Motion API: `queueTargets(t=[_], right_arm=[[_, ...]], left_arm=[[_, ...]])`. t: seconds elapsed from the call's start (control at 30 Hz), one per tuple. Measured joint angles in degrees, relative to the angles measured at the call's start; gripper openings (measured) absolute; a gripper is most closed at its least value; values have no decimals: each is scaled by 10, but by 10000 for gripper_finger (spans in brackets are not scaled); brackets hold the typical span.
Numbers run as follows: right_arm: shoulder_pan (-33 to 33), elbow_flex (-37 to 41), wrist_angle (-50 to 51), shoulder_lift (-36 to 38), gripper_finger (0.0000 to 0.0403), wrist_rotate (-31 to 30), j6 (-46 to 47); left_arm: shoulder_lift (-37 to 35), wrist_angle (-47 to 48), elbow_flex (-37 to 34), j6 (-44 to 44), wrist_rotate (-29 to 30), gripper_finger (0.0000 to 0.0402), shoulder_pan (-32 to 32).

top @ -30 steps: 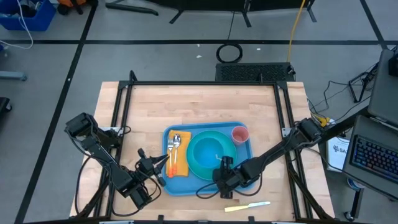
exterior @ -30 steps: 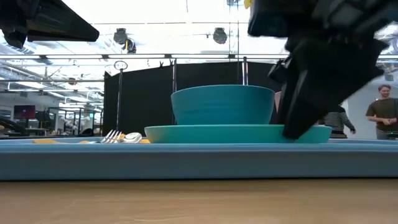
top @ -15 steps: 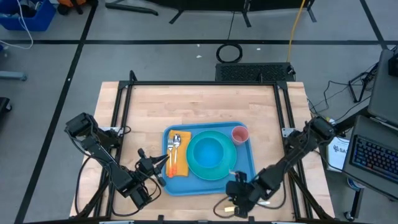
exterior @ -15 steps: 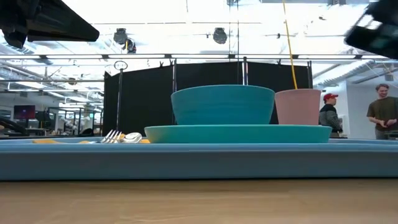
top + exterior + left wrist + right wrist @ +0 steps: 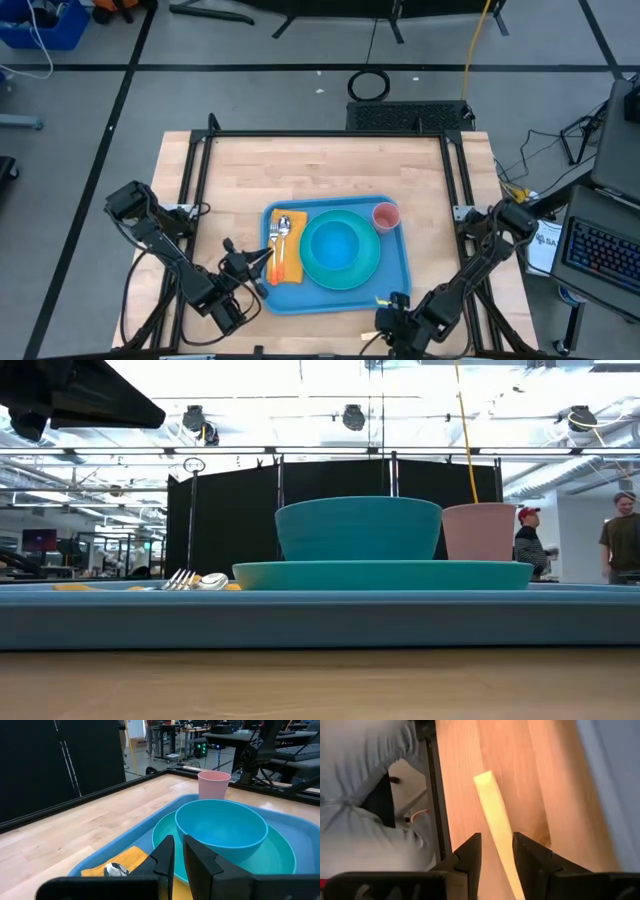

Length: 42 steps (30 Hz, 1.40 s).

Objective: Set up tray
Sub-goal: Put the yellow knife to the right of the orange spoon on the yellow napkin

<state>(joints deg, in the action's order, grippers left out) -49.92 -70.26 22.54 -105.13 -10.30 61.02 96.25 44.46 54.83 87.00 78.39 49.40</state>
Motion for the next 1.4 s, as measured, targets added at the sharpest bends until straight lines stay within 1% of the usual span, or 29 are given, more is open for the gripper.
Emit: queueTargets(t=[0.17,0.23,0.33,0.47,0.77,1.1,1.23,1.4], right_arm=[[-5,0,2,-25,100,3,3],[-4,0,0,-33,100,17,2],[-5,1,1,-36,100,31,5],[-6,1,1,-36,100,31,1],[-15,17,3,-41,100,28,-4],[-19,70,-57,-38,100,38,-4],[-19,71,-55,-39,88,29,-23],[-19,71,-54,-40,58,19,-63]], left_arm=[[0,-18,0,-18,-4,44,-5],[0,-27,0,-31,-8,44,-5],[0,-41,0,-53,-9,44,-5],[0,-58,0,-80,-10,44,-5],[0,-58,0,-85,-16,44,-6],[0,-62,0,-87,-18,44,-7],[0,-65,0,-89,-18,44,-7],[0,-78,0,-107,-25,44,-14]])
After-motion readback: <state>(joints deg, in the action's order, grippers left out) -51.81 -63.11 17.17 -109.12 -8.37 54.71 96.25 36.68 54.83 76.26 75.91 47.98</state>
